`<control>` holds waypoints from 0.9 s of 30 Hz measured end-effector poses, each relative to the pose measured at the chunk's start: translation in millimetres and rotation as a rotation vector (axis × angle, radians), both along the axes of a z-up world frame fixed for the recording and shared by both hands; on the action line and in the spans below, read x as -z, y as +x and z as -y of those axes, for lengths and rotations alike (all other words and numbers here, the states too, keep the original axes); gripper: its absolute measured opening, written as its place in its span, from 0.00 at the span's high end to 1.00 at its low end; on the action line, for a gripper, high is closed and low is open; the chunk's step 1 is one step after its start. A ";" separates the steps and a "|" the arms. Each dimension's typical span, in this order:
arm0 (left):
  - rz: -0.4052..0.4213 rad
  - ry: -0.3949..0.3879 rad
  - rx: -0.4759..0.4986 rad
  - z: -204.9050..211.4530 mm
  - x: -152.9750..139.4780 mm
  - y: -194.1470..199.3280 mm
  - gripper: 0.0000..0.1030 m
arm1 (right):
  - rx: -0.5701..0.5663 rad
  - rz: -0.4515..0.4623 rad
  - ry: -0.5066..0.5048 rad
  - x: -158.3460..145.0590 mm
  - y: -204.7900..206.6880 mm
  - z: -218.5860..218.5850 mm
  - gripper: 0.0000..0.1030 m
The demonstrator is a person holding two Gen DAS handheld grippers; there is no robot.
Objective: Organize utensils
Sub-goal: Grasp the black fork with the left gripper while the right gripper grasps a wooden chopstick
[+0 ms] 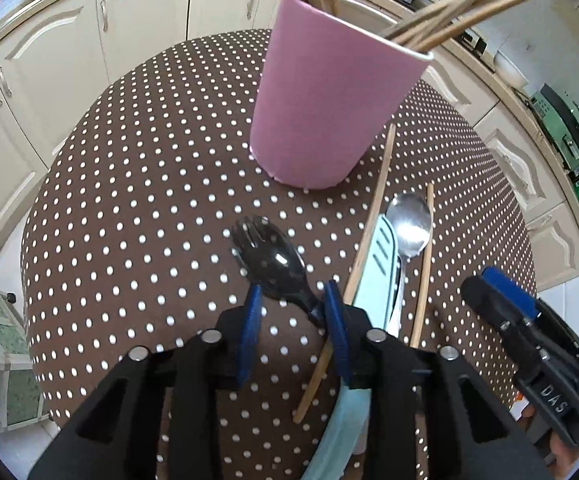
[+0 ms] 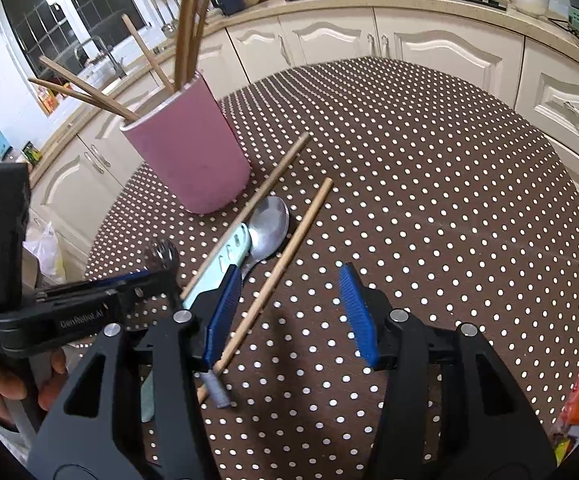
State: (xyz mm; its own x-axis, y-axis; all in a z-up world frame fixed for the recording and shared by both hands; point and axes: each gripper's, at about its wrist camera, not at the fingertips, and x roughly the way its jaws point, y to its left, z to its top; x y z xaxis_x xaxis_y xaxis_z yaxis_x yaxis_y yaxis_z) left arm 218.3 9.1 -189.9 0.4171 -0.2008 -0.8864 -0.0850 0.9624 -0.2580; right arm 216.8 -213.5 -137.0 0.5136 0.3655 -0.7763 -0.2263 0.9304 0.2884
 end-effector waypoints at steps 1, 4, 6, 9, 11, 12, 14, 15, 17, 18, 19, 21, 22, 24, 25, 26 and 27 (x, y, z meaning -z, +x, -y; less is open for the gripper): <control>-0.001 -0.004 0.000 -1.2 0.0 2.3 0.74 | 0.002 -0.007 -0.009 1.4 1.4 -0.8 0.50; 0.000 0.005 -0.001 -6.4 0.1 11.0 0.83 | 0.005 -0.030 -0.031 4.8 5.7 -5.1 0.50; -0.006 0.005 -0.005 -16.1 -0.8 17.4 0.89 | 0.002 -0.041 -0.044 5.5 8.0 -9.6 0.50; -0.005 -0.001 0.008 -21.9 1.1 20.5 0.90 | -0.005 -0.050 -0.061 6.9 12.4 -18.1 0.50; 0.001 0.011 0.018 -23.0 1.5 22.2 0.90 | -0.009 -0.059 -0.093 9.5 16.4 -25.7 0.50; 0.003 0.014 0.021 -23.2 2.6 22.2 0.90 | -0.011 -0.064 -0.110 10.9 18.0 -28.7 0.50; 0.005 0.017 0.024 -17.9 3.8 24.0 0.90 | -0.013 -0.073 -0.133 14.0 20.3 -33.3 0.50; 0.007 0.017 0.028 -17.7 3.7 25.8 0.90 | -0.014 -0.079 -0.152 16.4 21.0 -36.3 0.50; 0.010 0.018 0.034 -20.6 4.9 23.8 0.90 | -0.034 -0.071 -0.196 18.8 22.0 -43.7 0.50; 0.011 0.016 0.038 -20.8 4.7 24.4 0.90 | -0.047 -0.071 -0.219 19.1 22.5 -46.7 0.51; 0.011 0.015 0.039 -20.0 4.2 25.5 0.91 | -0.055 -0.074 -0.233 19.6 22.4 -48.5 0.52; 0.011 0.012 0.042 -21.1 4.0 23.4 0.91 | -0.075 -0.086 -0.278 19.7 23.7 -51.8 0.60; 0.008 0.012 0.043 -22.2 3.7 22.5 0.91 | -0.083 -0.096 -0.292 19.3 24.9 -50.6 0.65; 0.004 0.012 0.043 -27.1 2.7 21.4 0.91 | -0.096 -0.122 -0.295 18.9 27.1 -46.0 0.69; 0.004 0.013 0.045 -28.2 3.2 20.5 0.91 | -0.100 -0.137 -0.293 18.3 29.2 -43.2 0.70; 0.003 0.013 0.047 -29.3 3.6 20.6 0.91 | -0.103 -0.159 -0.291 18.0 31.8 -39.7 0.70; 0.002 0.017 0.047 -30.7 3.5 20.7 0.91 | -0.105 -0.177 -0.281 17.3 34.5 -37.4 0.70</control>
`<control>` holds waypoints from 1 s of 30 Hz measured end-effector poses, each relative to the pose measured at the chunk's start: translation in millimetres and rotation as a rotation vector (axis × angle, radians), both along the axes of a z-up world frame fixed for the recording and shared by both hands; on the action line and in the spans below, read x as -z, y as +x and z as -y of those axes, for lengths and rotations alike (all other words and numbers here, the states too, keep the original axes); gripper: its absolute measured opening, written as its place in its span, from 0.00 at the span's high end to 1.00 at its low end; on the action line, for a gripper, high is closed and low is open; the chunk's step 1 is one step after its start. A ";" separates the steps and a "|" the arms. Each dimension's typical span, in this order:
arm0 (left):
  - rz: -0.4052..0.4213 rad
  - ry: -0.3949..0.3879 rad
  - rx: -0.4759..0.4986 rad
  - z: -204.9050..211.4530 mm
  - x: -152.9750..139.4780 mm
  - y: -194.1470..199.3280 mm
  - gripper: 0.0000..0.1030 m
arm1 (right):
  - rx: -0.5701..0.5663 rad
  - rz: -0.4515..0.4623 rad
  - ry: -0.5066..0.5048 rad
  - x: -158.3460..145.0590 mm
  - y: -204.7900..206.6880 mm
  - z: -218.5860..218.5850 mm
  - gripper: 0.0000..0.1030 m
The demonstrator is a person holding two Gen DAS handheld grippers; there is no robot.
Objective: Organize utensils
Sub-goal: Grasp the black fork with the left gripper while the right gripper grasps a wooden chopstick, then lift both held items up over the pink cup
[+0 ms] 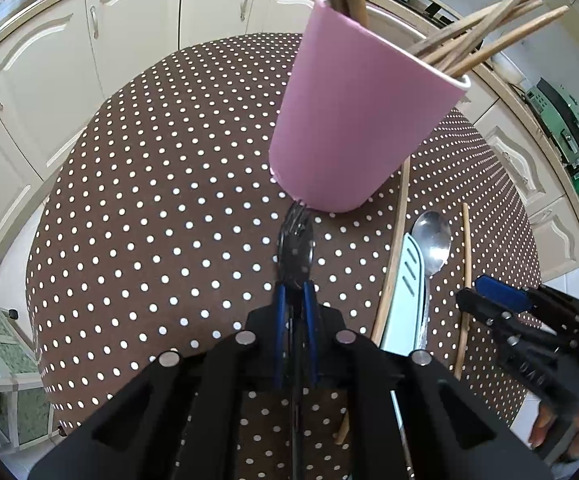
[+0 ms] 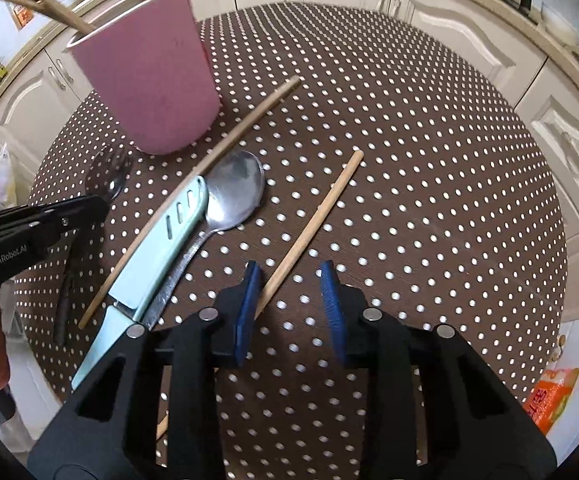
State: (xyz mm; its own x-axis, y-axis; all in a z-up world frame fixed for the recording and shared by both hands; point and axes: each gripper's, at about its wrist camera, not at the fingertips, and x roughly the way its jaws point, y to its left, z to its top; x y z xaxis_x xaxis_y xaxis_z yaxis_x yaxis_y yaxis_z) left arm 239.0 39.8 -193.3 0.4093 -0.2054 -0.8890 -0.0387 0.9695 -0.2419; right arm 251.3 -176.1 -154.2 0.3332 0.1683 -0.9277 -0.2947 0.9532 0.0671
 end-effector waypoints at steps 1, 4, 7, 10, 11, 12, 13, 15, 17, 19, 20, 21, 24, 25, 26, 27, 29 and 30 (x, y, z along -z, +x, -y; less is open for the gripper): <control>0.000 0.010 0.004 -0.6 0.0 -1.2 0.91 | 0.009 -0.022 0.014 -0.6 4.3 2.1 0.70; 0.011 0.047 0.020 1.6 -0.3 -1.6 0.91 | 0.015 -0.046 0.006 -0.4 15.7 -0.2 0.69; 0.020 0.048 0.023 5.1 -1.1 -1.1 0.92 | 0.011 -0.045 -0.014 0.2 24.9 -8.2 0.73; 0.034 0.025 0.020 3.4 -2.7 -2.8 0.96 | 0.017 -0.023 -0.032 1.9 33.7 -11.8 0.87; 0.044 0.024 0.019 3.0 -4.0 -4.6 0.96 | 0.026 -0.023 -0.016 1.8 36.2 -10.0 0.91; 0.049 0.025 0.017 3.1 -5.1 -6.4 0.96 | 0.040 -0.020 0.005 1.9 38.6 -5.2 0.93; 0.058 0.017 0.015 2.4 -6.6 -8.7 0.96 | 0.049 -0.016 0.019 1.6 39.6 0.0 0.94; 0.077 0.004 0.020 1.4 -10.6 -14.7 0.96 | 0.067 -0.008 0.052 0.3 38.6 8.9 0.94; 0.095 -0.008 0.021 2.7 -14.4 -18.6 0.96 | 0.085 0.013 0.069 -2.6 33.4 17.2 0.94; 0.119 -0.025 0.031 4.2 -21.9 -26.1 0.96 | 0.099 0.045 0.113 -9.7 23.2 30.1 0.94; 0.134 -0.032 0.042 6.1 -26.2 -29.7 0.96 | 0.102 0.061 0.135 -12.8 18.0 37.9 0.94; 0.155 -0.038 0.055 8.5 -31.1 -34.3 0.96 | 0.106 0.080 0.158 -17.3 14.9 44.2 0.94; 0.206 -0.061 0.098 16.1 -42.1 -45.1 0.96 | 0.113 0.162 0.247 -38.4 2.7 57.6 0.94; 0.228 -0.074 0.113 18.6 -46.1 -50.2 0.96 | 0.115 0.186 0.270 -44.2 -1.5 62.4 0.94; 0.257 -0.087 0.129 21.7 -51.6 -55.5 0.96 | 0.115 0.220 0.290 -52.3 -6.7 64.7 0.94; 0.275 -0.093 0.138 22.6 -55.3 -60.2 0.96 | 0.110 0.248 0.309 -60.0 -11.7 67.5 0.94; 0.326 -0.116 0.153 24.1 -64.2 -67.4 0.96 | 0.104 0.297 0.332 -74.5 -19.5 71.0 0.94; 0.362 -0.133 0.160 24.7 -70.4 -72.3 0.96 | 0.101 0.321 0.346 -80.5 -24.9 73.3 0.94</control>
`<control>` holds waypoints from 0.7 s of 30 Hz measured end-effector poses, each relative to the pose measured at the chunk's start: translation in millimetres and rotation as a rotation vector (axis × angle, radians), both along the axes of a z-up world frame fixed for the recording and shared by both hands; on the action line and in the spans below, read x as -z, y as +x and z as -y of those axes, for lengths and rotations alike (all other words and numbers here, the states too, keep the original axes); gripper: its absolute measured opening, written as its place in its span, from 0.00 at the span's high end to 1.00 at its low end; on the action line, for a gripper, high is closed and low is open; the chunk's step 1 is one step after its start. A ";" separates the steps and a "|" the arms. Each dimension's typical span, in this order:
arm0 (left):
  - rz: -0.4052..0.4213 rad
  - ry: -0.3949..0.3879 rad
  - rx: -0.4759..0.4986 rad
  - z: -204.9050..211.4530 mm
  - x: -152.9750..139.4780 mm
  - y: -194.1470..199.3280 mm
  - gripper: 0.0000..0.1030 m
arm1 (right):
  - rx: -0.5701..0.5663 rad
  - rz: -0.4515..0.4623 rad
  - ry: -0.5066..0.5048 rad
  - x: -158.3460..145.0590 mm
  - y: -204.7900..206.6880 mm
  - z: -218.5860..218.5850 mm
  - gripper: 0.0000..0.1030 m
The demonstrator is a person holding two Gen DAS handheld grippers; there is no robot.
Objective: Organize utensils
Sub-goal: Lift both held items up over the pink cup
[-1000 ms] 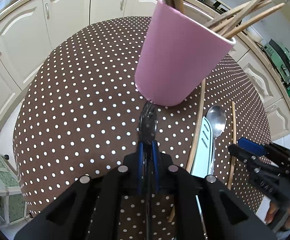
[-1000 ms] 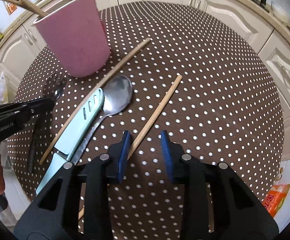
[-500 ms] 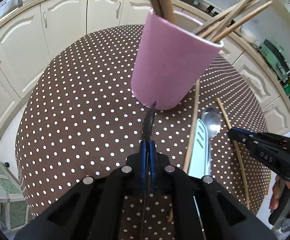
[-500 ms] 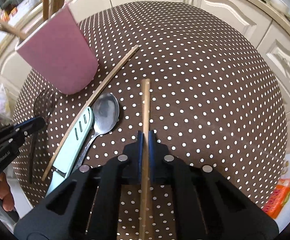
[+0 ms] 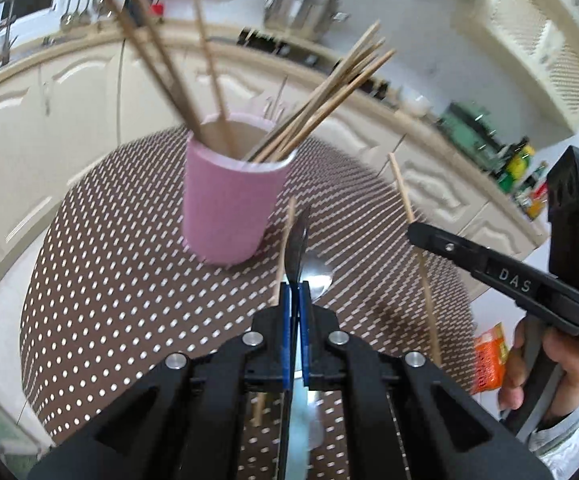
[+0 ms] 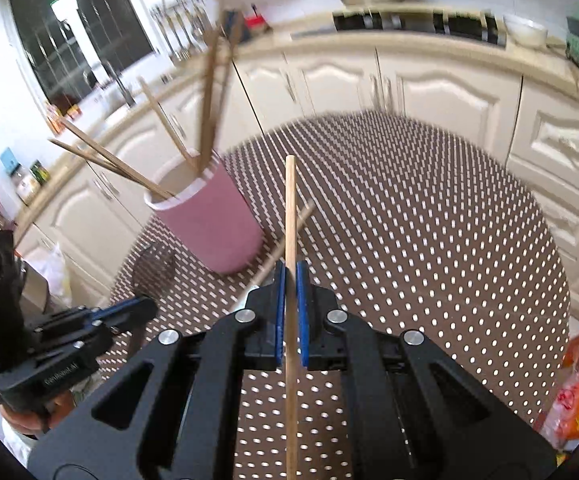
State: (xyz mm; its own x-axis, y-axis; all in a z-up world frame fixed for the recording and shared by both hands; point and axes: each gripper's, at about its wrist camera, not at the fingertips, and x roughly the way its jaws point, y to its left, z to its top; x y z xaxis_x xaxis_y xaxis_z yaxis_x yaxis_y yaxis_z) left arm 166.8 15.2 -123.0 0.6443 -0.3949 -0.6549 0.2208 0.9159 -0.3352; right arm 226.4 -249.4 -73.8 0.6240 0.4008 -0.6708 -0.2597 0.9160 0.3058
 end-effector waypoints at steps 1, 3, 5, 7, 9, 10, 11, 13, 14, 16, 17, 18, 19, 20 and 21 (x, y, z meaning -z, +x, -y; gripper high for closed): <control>0.026 -0.010 -0.001 -0.6 -4.1 -3.6 0.96 | 0.000 0.019 0.013 -4.1 -0.8 -1.4 0.94; 0.098 -0.033 -0.006 -2.1 -16.0 -10.7 0.96 | -0.002 0.078 0.057 -17.1 -6.6 0.6 0.94; 0.185 -0.053 -0.006 -3.7 -28.5 -18.4 0.96 | -0.004 0.139 0.107 -31.4 -16.3 -1.8 0.94; 0.257 -0.071 -0.017 -6.9 -39.5 -22.4 0.96 | -0.004 0.197 0.138 -42.3 -27.6 -5.9 0.94; 0.334 -0.081 -0.037 -3.0 -50.9 -24.5 0.96 | -0.010 0.255 0.163 -52.1 -31.6 -13.3 0.94; 0.364 -0.086 -0.046 -4.0 -54.3 -25.9 0.96 | -0.009 0.286 0.182 -57.1 -33.1 -14.0 0.94; 0.401 -0.092 -0.060 -5.7 -59.3 -27.2 0.96 | -0.007 0.304 0.189 -61.7 -29.2 -22.5 0.94; 0.468 -0.114 -0.086 -10.1 -69.0 -27.3 0.96 | -0.004 0.360 0.207 -69.2 -26.3 -32.5 0.94; 0.501 -0.131 -0.097 -12.6 -72.4 -25.7 0.96 | -0.006 0.375 0.212 -70.9 -25.5 -36.9 0.94; 0.545 -0.152 -0.129 -17.0 -77.3 -20.4 0.96 | 0.001 0.425 0.224 -77.0 -20.9 -40.9 0.94; 0.558 -0.165 -0.134 -18.9 -79.0 -17.2 0.96 | 0.003 0.439 0.227 -77.5 -19.4 -43.5 0.94; 0.575 -0.180 -0.148 -20.9 -81.0 -13.0 0.96 | 0.006 0.455 0.230 -79.8 -15.2 -46.4 0.94; 0.588 -0.188 -0.159 -20.3 -83.0 -6.9 0.96 | 0.009 0.469 0.229 -80.3 -11.7 -48.8 0.94; 0.596 -0.195 -0.164 -20.2 -85.7 -4.2 0.96 | 0.008 0.491 0.229 -81.7 -7.3 -52.5 0.94; 0.611 -0.205 -0.176 -20.9 -86.9 0.7 0.96 | 0.008 0.511 0.231 -82.4 -2.7 -56.1 0.94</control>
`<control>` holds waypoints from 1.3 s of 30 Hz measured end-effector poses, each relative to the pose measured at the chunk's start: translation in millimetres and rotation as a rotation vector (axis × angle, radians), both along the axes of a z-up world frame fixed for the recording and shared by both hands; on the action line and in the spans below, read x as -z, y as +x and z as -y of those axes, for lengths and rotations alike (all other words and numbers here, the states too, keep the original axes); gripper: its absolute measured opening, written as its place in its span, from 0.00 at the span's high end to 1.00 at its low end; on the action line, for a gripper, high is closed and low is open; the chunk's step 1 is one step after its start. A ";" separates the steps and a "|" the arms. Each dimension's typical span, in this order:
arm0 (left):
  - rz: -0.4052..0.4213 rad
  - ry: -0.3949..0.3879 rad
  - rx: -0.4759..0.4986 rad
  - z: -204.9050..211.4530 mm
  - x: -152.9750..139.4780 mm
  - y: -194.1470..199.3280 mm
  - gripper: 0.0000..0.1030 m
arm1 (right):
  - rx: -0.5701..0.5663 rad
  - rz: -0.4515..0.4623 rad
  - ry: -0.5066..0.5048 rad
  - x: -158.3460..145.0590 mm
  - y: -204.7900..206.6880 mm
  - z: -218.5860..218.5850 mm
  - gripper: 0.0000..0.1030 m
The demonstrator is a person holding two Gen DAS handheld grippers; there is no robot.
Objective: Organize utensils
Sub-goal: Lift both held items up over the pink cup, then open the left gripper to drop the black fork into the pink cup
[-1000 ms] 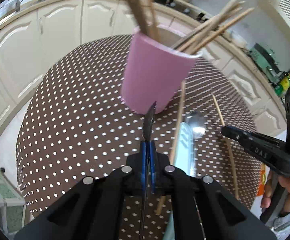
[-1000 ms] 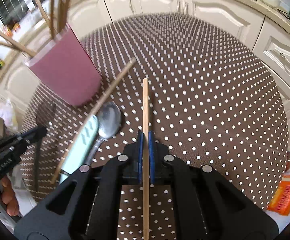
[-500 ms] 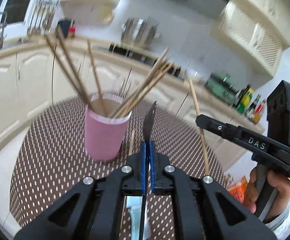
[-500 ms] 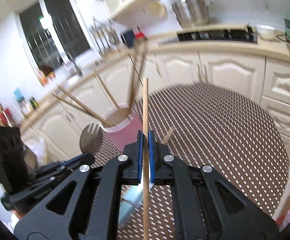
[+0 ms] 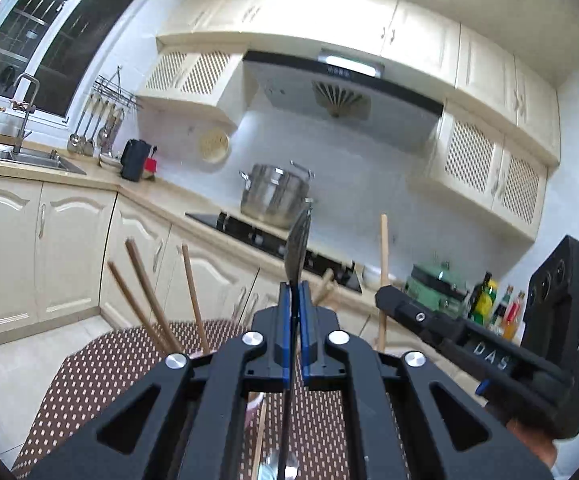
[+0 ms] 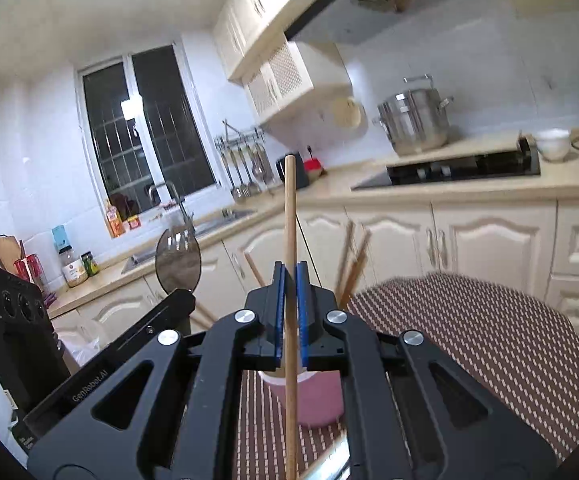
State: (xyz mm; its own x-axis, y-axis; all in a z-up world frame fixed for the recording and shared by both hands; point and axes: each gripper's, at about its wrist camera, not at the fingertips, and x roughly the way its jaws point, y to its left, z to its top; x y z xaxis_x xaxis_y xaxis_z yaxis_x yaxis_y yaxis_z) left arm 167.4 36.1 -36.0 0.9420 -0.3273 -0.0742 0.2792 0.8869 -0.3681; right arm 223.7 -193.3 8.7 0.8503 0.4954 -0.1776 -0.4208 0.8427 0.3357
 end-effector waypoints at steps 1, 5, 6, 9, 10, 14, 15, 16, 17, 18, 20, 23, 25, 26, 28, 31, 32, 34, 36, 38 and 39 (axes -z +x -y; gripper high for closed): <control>0.008 -0.007 -0.007 -1.1 -0.8 3.0 0.96 | 0.001 0.019 0.002 -0.4 4.7 -3.7 0.94; 0.045 -0.050 -0.044 -3.5 0.2 19.8 0.96 | -0.003 0.069 0.010 0.1 20.3 -17.0 0.94; 0.060 -0.059 -0.059 -3.9 1.4 23.7 0.96 | -0.006 0.078 0.010 0.3 25.7 -20.4 0.94; 0.078 -0.055 -0.093 -2.4 5.2 36.5 0.96 | -0.013 0.097 0.021 2.8 39.3 -26.7 0.94; 0.078 -0.051 -0.102 -2.1 6.6 41.0 0.96 | -0.013 0.102 0.026 4.0 42.8 -27.9 0.94; 0.091 -0.042 -0.127 1.1 12.9 55.9 0.96 | -0.011 0.136 0.061 7.6 55.8 -29.6 0.94; 0.095 -0.040 -0.127 2.0 14.7 58.9 0.96 | -0.009 0.145 0.067 7.5 57.9 -30.2 0.94; 0.095 -0.039 -0.130 1.8 16.2 61.1 0.96 | -0.007 0.152 0.069 7.4 59.7 -30.8 0.94; 0.102 -0.034 -0.139 3.0 17.6 63.3 0.96 | -0.002 0.161 0.070 7.3 61.7 -31.7 0.94; 0.108 -0.031 -0.142 2.9 18.9 64.4 0.96 | 0.004 0.172 0.075 7.2 63.4 -32.1 0.94; 0.116 -0.013 -0.149 6.8 22.0 68.1 0.96 | 0.009 0.185 0.082 7.4 66.5 -32.0 0.94; 0.128 0.007 -0.167 11.7 26.5 71.0 0.96 | 0.019 0.198 0.090 9.2 69.8 -32.9 0.94; 0.128 0.011 -0.163 13.5 29.6 73.4 0.96 | 0.023 0.199 0.094 11.5 71.1 -32.6 0.94; 0.126 0.016 -0.166 14.7 31.1 74.3 0.96 | 0.025 0.197 0.096 13.2 72.3 -32.5 0.94; 0.129 0.009 -0.170 14.7 32.9 73.9 0.96 | 0.029 0.198 0.091 16.2 72.9 -32.6 0.94; 0.122 -0.014 -0.168 10.3 32.5 74.1 0.95 | 0.035 0.199 0.094 17.7 74.2 -32.1 0.94; 0.114 -0.018 -0.163 9.0 32.3 74.8 0.95 | 0.037 0.198 0.095 17.8 74.9 -31.7 0.94; 0.099 -0.026 -0.151 6.3 33.0 75.7 0.89 | 0.040 0.199 0.096 18.4 75.3 -32.3 0.94; 0.090 -0.036 -0.154 3.1 33.5 75.7 0.79 | 0.041 0.200 0.098 19.0 75.1 -31.9 0.94; 0.086 -0.042 -0.160 1.2 33.3 75.2 0.79 | 0.044 0.201 0.088 20.2 74.2 -33.9 0.94; 0.079 -0.049 -0.158 -0.6 32.7 74.5 0.78 | 0.044 0.200 0.087 20.6 74.3 -34.1 0.94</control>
State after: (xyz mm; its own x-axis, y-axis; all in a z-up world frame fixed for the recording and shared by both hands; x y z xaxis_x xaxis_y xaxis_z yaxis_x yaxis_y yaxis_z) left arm 241.9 36.7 -68.7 0.9842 -0.1764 0.0148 0.1679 0.9037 -0.3939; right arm 298.0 -159.2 -11.9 0.8853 0.4635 0.0381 -0.4501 0.8332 0.3212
